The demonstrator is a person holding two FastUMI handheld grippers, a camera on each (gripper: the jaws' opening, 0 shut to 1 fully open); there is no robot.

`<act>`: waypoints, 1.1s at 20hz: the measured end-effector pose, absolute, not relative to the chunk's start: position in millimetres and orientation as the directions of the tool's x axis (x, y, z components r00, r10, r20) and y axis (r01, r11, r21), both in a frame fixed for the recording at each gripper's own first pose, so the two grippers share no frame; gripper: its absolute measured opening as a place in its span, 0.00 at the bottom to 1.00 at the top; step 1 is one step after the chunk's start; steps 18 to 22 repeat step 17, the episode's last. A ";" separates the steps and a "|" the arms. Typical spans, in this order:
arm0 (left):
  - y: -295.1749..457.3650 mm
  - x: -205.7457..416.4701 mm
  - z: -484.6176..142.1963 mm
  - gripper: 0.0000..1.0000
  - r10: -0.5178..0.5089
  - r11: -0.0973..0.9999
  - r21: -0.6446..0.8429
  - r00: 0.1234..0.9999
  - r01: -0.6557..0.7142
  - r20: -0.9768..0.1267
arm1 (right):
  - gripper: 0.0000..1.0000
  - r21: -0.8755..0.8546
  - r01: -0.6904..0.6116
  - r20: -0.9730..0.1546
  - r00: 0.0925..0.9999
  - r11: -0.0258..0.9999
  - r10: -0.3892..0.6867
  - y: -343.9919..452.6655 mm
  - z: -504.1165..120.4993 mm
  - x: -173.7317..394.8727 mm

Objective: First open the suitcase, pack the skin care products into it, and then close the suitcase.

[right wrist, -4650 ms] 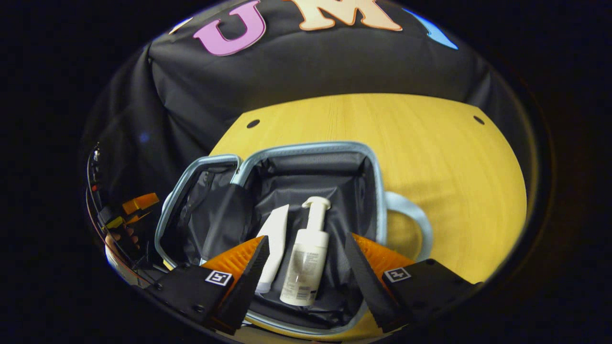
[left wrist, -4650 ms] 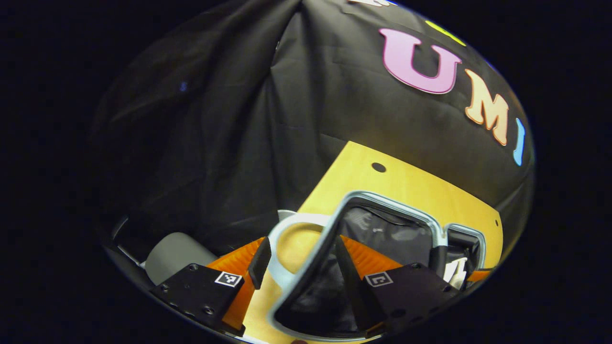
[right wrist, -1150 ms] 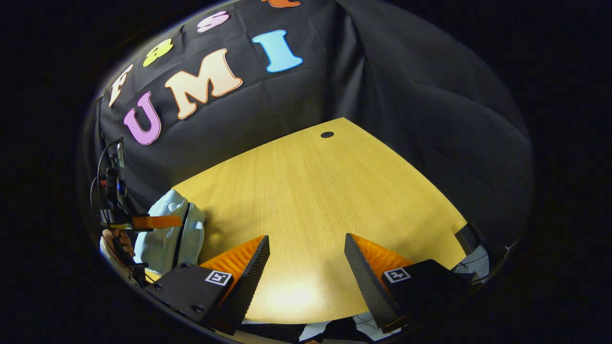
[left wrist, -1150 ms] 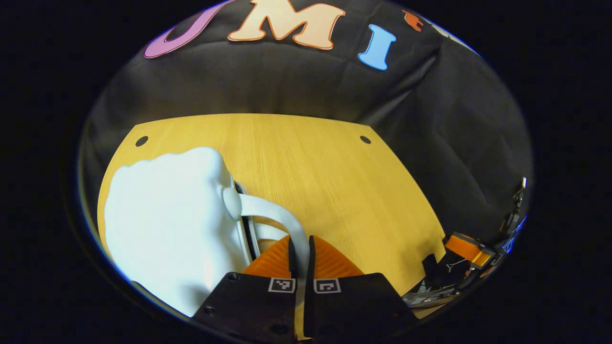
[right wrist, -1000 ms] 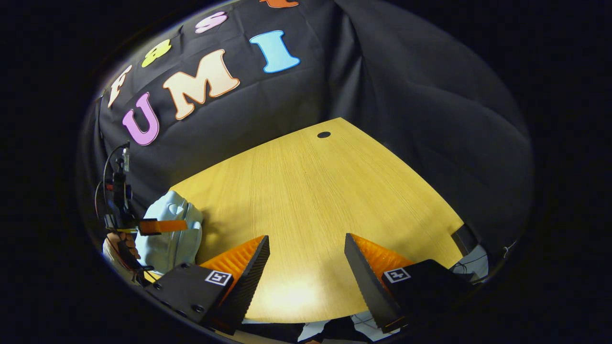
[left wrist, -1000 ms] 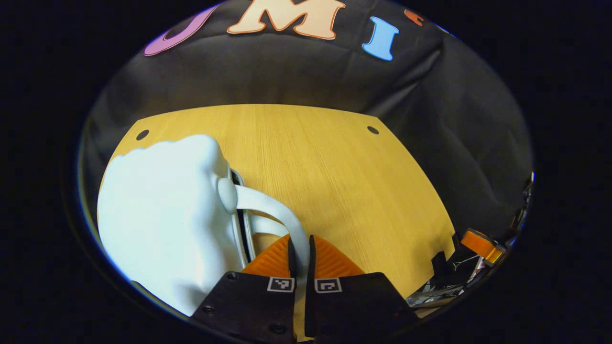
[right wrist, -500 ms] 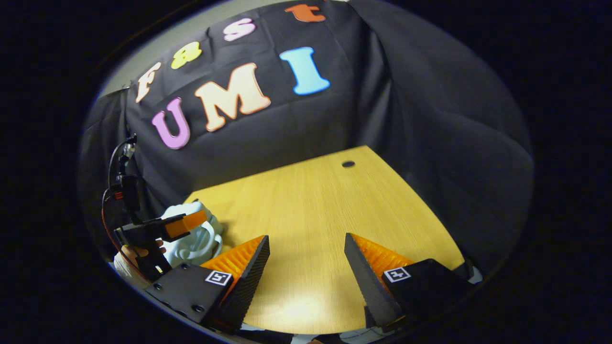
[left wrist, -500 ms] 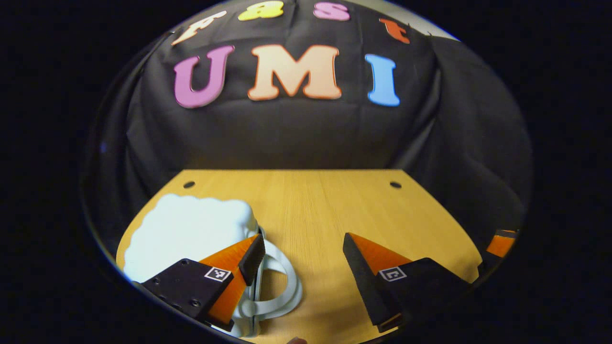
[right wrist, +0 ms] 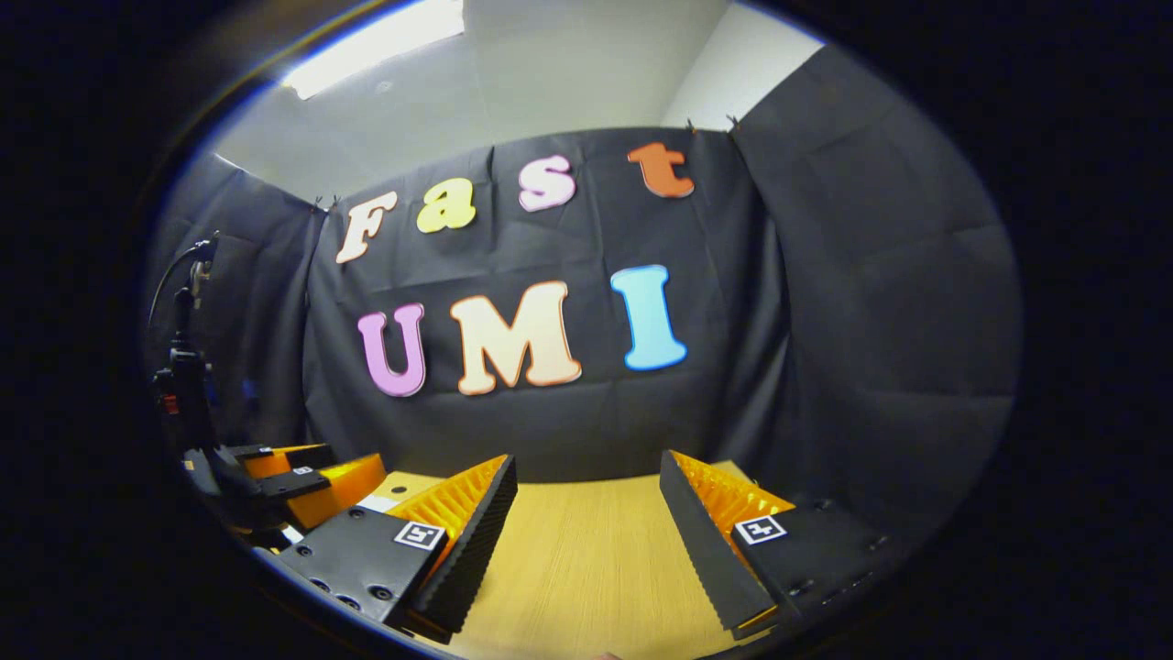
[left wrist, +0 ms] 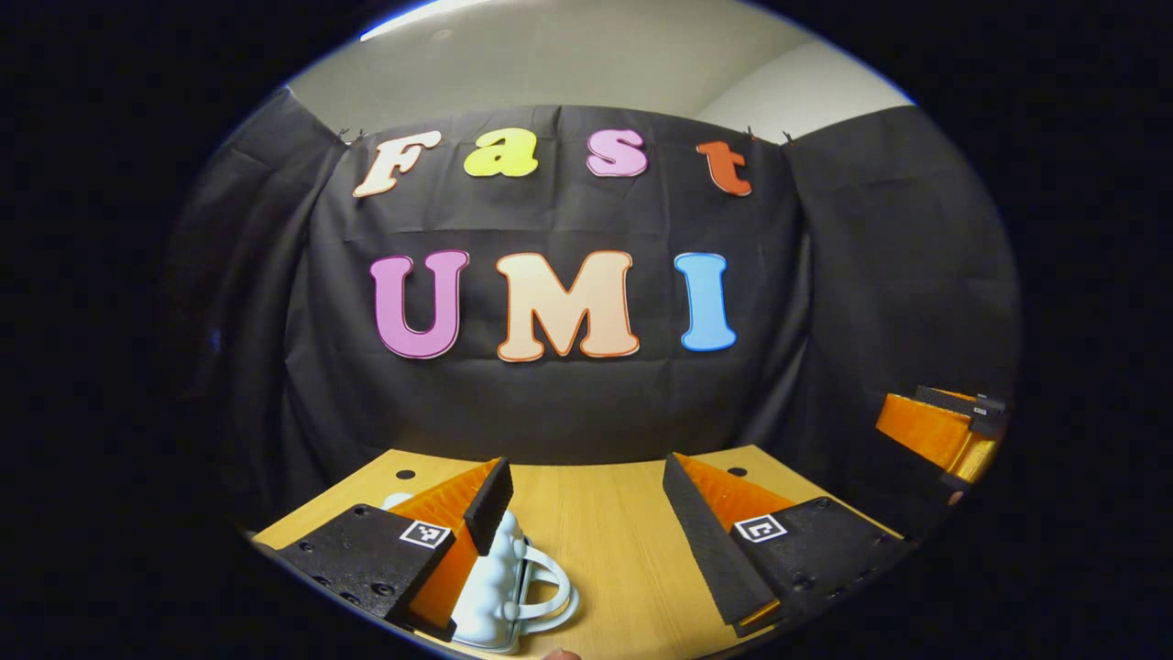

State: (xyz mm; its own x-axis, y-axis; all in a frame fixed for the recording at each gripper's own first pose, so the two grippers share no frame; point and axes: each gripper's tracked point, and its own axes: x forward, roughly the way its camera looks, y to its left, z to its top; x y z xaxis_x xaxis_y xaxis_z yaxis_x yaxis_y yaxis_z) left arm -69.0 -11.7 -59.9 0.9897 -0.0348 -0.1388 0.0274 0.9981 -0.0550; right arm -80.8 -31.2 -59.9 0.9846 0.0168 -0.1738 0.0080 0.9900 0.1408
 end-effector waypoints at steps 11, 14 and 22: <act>12.5 -96.0 -3.1 0.95 -0.046 0.994 -0.104 0.998 0.041 -0.046 | 0.96 0.086 0.058 -0.072 0.996 0.995 -0.051 -21.3 2.3 -129.9; 9.0 -100.6 4.9 0.95 -0.061 0.995 -0.086 0.998 0.059 -0.023 | 0.98 0.084 0.057 -0.056 0.997 0.995 -0.053 -17.1 10.1 -132.1; 4.2 -105.5 12.2 0.95 -0.079 0.994 -0.073 0.997 0.078 -0.006 | 0.96 0.078 0.053 -0.054 0.997 0.996 -0.049 -14.3 14.5 -134.6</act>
